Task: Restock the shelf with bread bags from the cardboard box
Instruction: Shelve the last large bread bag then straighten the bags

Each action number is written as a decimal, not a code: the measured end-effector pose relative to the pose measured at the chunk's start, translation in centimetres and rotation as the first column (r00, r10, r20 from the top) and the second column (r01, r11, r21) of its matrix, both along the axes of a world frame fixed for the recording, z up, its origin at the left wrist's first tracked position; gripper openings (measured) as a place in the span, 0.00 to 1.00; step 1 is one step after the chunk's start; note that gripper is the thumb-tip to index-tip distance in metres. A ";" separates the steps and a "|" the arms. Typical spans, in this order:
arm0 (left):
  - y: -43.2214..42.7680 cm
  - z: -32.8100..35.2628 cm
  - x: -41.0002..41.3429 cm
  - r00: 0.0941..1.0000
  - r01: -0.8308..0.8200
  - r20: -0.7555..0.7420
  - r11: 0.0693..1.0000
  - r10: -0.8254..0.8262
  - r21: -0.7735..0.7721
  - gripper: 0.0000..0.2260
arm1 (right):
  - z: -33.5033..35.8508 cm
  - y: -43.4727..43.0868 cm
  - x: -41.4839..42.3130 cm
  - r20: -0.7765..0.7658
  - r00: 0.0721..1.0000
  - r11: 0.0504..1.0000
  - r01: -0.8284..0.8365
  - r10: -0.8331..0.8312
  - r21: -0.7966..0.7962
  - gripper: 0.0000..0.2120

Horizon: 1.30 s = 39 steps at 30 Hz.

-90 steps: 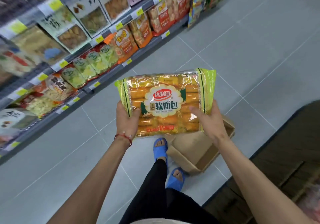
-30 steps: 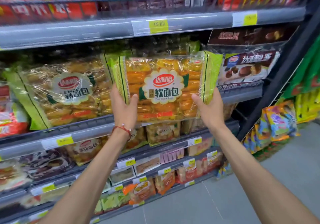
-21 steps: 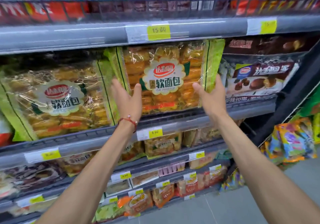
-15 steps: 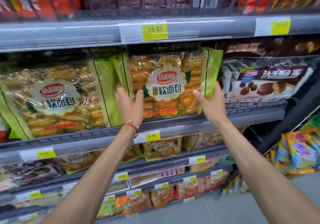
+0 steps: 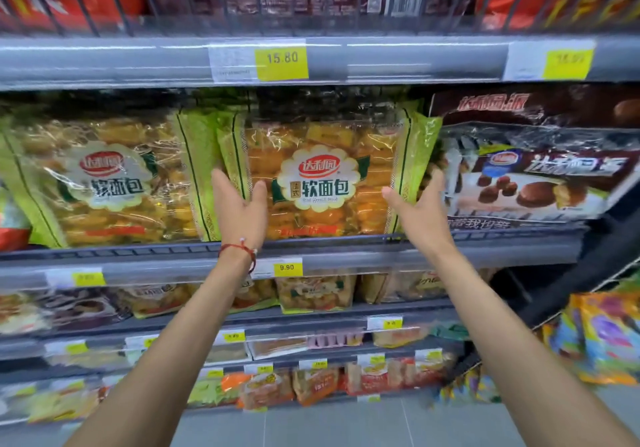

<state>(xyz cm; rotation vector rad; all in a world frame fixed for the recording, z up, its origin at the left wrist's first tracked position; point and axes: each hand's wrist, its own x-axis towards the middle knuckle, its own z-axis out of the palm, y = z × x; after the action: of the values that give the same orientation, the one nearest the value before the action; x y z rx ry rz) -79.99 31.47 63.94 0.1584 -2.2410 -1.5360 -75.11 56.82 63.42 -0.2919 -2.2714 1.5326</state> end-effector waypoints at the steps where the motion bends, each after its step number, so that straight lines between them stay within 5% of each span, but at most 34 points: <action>1: -0.1 0.4 0.0 1.000 -0.008 -0.017 1.000 0.008 -0.009 0.32 | 0.4 0.0 0.0 -0.030 0.999 1.000 0.014 -0.014 -0.006 0.48; 4: -0.1 2.0 -0.3 0.995 -0.028 -0.099 0.999 0.024 -0.046 0.31 | 2.2 0.0 -0.8 -0.050 0.998 0.999 0.037 -0.037 0.005 0.44; 8: -0.1 3.2 -1.6 0.995 -0.016 -0.102 0.999 0.011 -0.043 0.31 | 3.8 0.0 -2.6 -0.127 0.989 0.997 0.078 -0.079 -0.017 0.25; 15: 0.4 1.8 -4.2 0.998 0.012 -0.069 0.999 -0.009 0.047 0.33 | 3.3 0.4 -4.7 -0.092 0.994 0.994 0.073 -0.066 0.085 0.40; 22: 1.1 1.4 -4.2 0.987 0.104 -0.133 0.988 -0.088 0.117 0.32 | 3.6 0.5 -4.4 -0.070 0.997 1.000 0.016 -0.014 0.019 0.39; 27: 0.7 2.7 -3.3 0.973 0.062 -0.226 0.997 -0.049 0.053 0.31 | 4.8 -0.3 -3.6 -0.144 0.983 0.990 0.122 -0.111 0.069 0.34; 33: -0.2 4.4 -3.7 0.974 -0.036 -0.224 0.998 0.022 -0.058 0.14 | 6.1 -0.4 -3.4 -0.193 0.970 0.978 0.170 -0.145 0.119 0.28; 39: -0.5 5.0 -3.8 0.979 -0.139 -0.163 0.986 0.122 -0.093 0.11 | 5.9 1.1 -5.0 -0.253 0.955 0.977 0.184 -0.152 0.111 0.09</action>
<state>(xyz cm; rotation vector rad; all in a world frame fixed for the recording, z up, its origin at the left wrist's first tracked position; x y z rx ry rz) -83.74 30.93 68.98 0.1457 -2.1361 -1.3136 -80.11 57.91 69.29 -0.2385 -2.0862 1.2506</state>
